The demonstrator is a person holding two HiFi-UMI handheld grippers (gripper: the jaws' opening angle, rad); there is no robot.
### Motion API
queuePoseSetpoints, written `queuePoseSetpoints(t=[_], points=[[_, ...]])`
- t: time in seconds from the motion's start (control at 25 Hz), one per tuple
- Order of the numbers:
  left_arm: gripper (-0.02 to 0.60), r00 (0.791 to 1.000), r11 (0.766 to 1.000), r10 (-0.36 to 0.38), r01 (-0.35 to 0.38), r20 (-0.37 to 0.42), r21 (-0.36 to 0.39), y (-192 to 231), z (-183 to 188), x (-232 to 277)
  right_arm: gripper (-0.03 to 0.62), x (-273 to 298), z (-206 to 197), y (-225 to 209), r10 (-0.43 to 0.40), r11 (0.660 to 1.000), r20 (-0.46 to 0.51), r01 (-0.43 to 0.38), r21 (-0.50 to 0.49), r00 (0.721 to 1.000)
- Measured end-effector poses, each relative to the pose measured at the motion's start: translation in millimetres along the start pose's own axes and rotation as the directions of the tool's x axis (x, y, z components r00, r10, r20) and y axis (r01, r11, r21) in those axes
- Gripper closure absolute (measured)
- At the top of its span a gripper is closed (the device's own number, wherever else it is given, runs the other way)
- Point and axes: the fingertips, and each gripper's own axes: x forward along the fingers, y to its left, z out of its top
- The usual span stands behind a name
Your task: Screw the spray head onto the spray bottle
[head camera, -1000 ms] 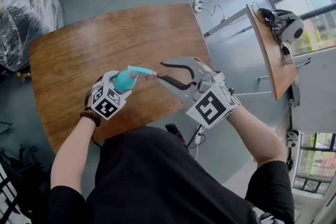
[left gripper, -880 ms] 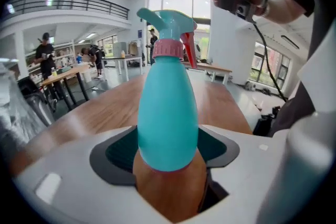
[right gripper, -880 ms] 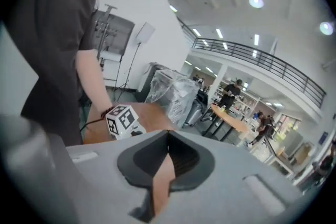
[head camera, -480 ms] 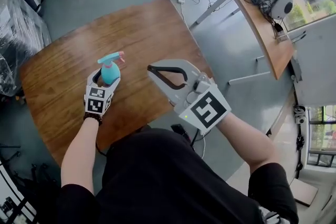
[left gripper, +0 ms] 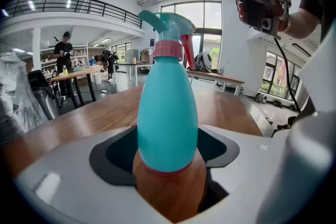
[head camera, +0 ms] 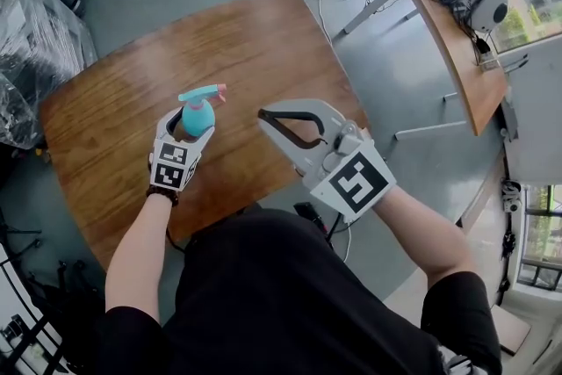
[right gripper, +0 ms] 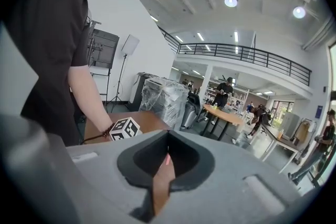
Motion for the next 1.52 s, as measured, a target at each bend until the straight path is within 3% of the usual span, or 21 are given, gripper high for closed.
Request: queuePoseSetpoints(t=[0.32, 0.76, 1.16, 1.28, 1.44, 1.52], points=[[0.204, 1.000, 1.000, 0.016, -0.016, 0.009, 0.006, 3.8, 5.7, -8.3, 0.602, 9.8, 3.0, 6.0, 0.034, 0.999, 0.000, -0.034, -0.019, 0.999], [0.204, 1.000, 0.997, -0.007, 0.008, -0.005, 0.081, -0.2, 0.5, -13.6, 0.600, 21.1, 2.1, 15.5, 0.071, 0.997, -0.037, -0.072, -0.036, 0.997], [0.204, 0.999, 0.986, -0.041, 0.043, -0.015, 0.159, -14.6, -2.2, -19.7, 0.485, 38.6, -8.6, 32.0, 0.132, 0.985, -0.151, -0.146, -0.086, 0.980], [0.204, 0.998, 0.975, -0.048, 0.054, -0.031, 0.216, -21.0, -3.3, -21.1, 0.425, 53.4, -21.6, 40.9, 0.161, 0.960, -0.239, -0.208, -0.189, 0.958], [0.204, 0.996, 0.949, -0.059, 0.074, -0.060, 0.306, -32.7, -4.7, -22.4, 0.402, 73.1, -40.8, 56.3, 0.196, 0.876, -0.379, -0.335, -0.347, 0.905], [0.204, 0.995, 0.934, -0.067, 0.087, -0.068, 0.346, -40.0, -4.5, -23.3, 0.401, 80.1, -56.0, 61.1, 0.200, 0.839, -0.454, -0.391, -0.379, 0.868]])
